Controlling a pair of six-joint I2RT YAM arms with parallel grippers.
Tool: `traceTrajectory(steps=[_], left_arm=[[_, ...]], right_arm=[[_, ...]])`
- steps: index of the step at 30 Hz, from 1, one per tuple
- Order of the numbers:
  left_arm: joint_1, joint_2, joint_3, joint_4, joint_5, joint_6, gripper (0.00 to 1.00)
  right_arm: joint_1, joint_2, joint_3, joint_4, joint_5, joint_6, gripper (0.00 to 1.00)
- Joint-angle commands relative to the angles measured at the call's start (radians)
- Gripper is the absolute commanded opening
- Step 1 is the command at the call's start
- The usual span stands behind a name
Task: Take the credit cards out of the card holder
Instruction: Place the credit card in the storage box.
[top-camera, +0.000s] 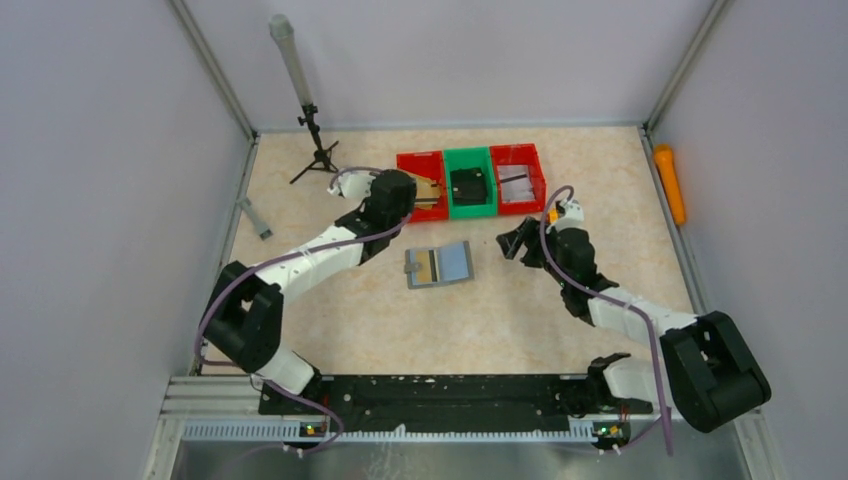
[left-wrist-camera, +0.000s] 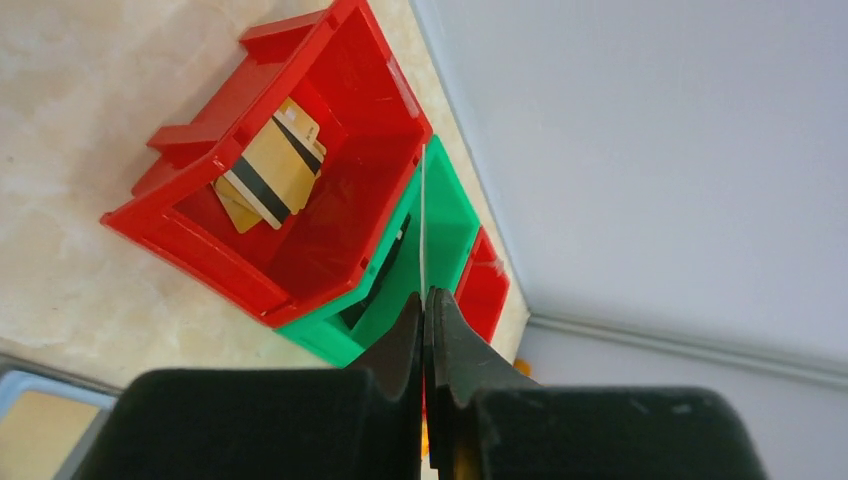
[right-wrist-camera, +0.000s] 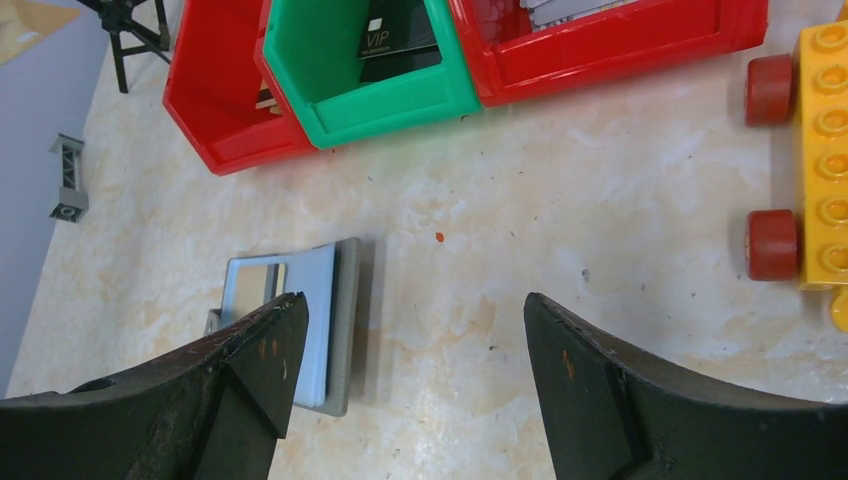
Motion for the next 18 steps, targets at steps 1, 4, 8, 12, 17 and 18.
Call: traceTrajectory(steps=[1,4,8,12,17,18], left_arm=[[-0.018,0.075,-0.012,0.093,-0.166,-0.312,0.0],[-0.043,0.129,0.039,0.062,-0.242,-0.4,0.0],[-0.058,0.22,0.105,0.05,-0.263,-0.529,0.0],[-0.066,0.293,0.143,0.056,-0.269,-0.604,0.0],[-0.068,0.347,0.163,0.035,-0.32,-0.682,0.0],[-0.065,0.358,0.166,0.049,-0.322,-0.68,0.0]], right_arm=[[-0.007,-0.064,-0.02,0.06,0.056,0.007,0.8],[-0.007,-0.091,-0.041,0.078,0.073,0.005,0.8],[-0.006,-0.11,-0.056,0.093,0.085,0.006,0.79],[-0.007,-0.107,-0.058,0.097,0.089,0.003,0.79],[-0.007,-0.104,-0.059,0.102,0.083,0.005,0.79],[-0.006,-0.104,-0.061,0.108,0.079,0.006,0.79]])
